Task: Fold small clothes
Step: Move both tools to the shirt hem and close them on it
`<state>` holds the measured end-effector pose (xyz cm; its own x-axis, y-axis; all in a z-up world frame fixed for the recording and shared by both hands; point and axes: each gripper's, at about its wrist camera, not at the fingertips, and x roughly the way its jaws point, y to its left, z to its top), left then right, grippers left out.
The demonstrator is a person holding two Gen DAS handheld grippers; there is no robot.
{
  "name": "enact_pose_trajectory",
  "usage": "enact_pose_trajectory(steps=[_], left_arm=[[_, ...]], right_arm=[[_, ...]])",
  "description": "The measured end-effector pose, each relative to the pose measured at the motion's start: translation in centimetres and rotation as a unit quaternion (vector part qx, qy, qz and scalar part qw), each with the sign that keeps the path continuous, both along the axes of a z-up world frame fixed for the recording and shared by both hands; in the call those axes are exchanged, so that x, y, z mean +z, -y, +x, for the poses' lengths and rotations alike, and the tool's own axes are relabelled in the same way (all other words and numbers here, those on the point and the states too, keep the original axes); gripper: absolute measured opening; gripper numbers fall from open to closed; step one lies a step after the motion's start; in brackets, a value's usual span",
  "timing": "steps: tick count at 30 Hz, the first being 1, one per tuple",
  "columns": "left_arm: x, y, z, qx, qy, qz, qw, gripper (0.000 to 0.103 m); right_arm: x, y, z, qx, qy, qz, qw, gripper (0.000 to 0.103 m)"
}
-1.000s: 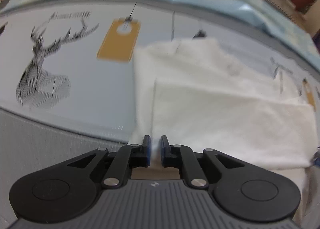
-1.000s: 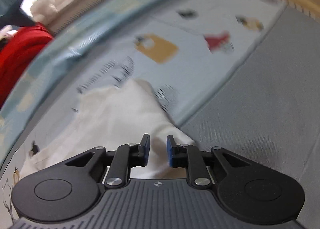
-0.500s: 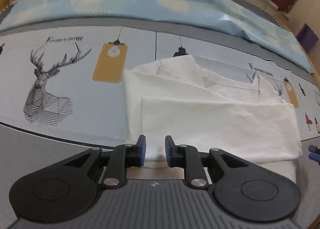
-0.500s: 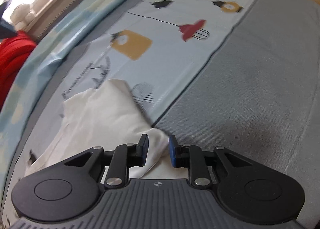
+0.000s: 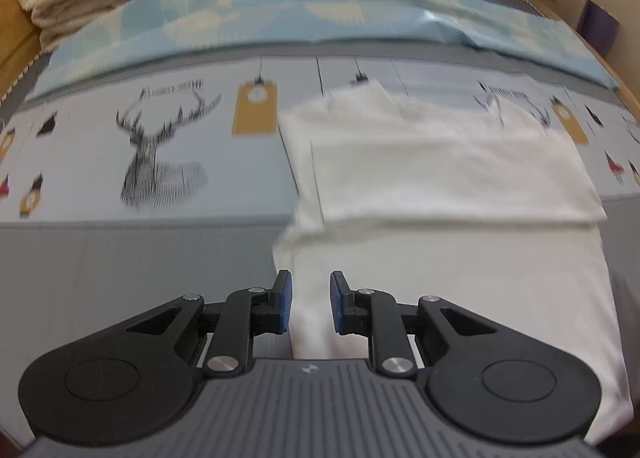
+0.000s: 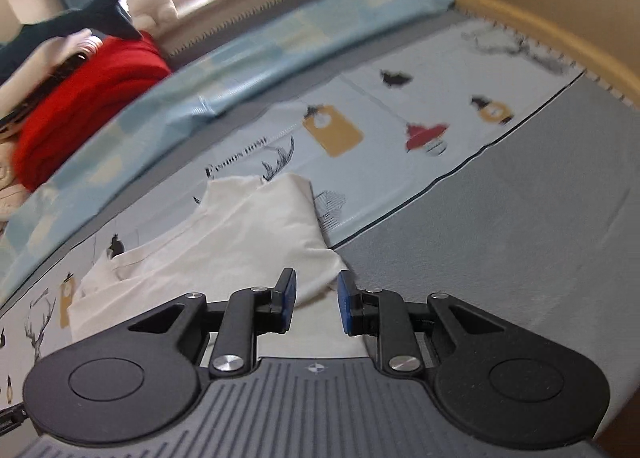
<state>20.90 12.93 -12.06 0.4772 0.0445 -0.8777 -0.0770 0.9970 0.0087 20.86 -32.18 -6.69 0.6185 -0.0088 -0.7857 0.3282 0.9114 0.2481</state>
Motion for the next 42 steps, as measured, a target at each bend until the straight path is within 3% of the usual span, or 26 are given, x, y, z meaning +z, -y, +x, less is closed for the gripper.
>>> enact_pose_trajectory(steps=[7, 11, 12, 14, 17, 23, 26, 31, 33, 35, 36, 39, 42], left_arm=[[1.9, -0.5, -8.8, -0.021, 0.006, -0.024, 0.9995, 0.023], [-2.9, -2.2, -12.0, 0.018, -0.054, -0.079, 0.9953, 0.024], [-4.7, -2.8, -12.6, 0.036, -0.078, -0.087, 0.9924, 0.024], [-7.5, -3.4, -13.7, 0.059, -0.128, -0.082, 0.9866, 0.024], [-9.1, -3.2, -14.7, 0.032, -0.145, -0.069, 0.9864, 0.029], [-9.1, -4.0, -15.7, 0.039, -0.146, -0.081, 0.9853, 0.031], [-8.9, -4.0, -15.8, 0.040, -0.146, -0.076, 0.9855, 0.031], [-9.0, -2.3, -16.0, 0.014, -0.148, -0.073, 0.9862, 0.030], [-8.9, -1.8, -16.3, 0.001, -0.145, -0.065, 0.9873, 0.023], [-8.7, -1.8, -16.4, -0.003, -0.145, -0.066, 0.9872, 0.008], [-8.6, -1.7, -16.4, -0.006, -0.145, -0.065, 0.9873, 0.007], [-7.9, -1.7, -16.6, -0.013, -0.140, -0.062, 0.9882, 0.006], [-6.6, -1.6, -16.9, -0.020, -0.127, -0.063, 0.9898, 0.006]], right_arm=[[1.4, 1.2, -7.8, 0.084, -0.021, -0.017, 0.996, 0.027], [-2.2, 2.6, -11.8, 0.089, -0.010, -0.037, 0.995, 0.028], [-3.5, 2.7, -12.0, 0.079, -0.037, -0.048, 0.995, 0.028], [-5.7, 3.4, -12.3, 0.069, -0.075, -0.020, 0.995, 0.029], [-8.3, 3.3, -12.5, 0.091, -0.119, -0.022, 0.989, 0.028], [-11.3, 2.6, -13.1, 0.133, -0.180, -0.017, 0.974, 0.029], [-12.4, 1.8, -13.6, 0.156, -0.207, -0.037, 0.965, 0.029], [-12.6, 1.5, -14.1, 0.155, -0.204, -0.036, 0.966, 0.030], [-12.6, 1.6, -14.3, 0.158, -0.203, -0.037, 0.966, 0.030], [-12.7, 1.5, -14.3, 0.163, -0.203, -0.037, 0.965, 0.030], [-12.7, 1.5, -14.4, 0.164, -0.203, -0.034, 0.965, 0.029], [-12.8, 2.0, -13.8, 0.178, -0.203, -0.024, 0.963, 0.008], [-11.7, 2.1, -14.0, 0.179, -0.187, -0.017, 0.966, 0.006]])
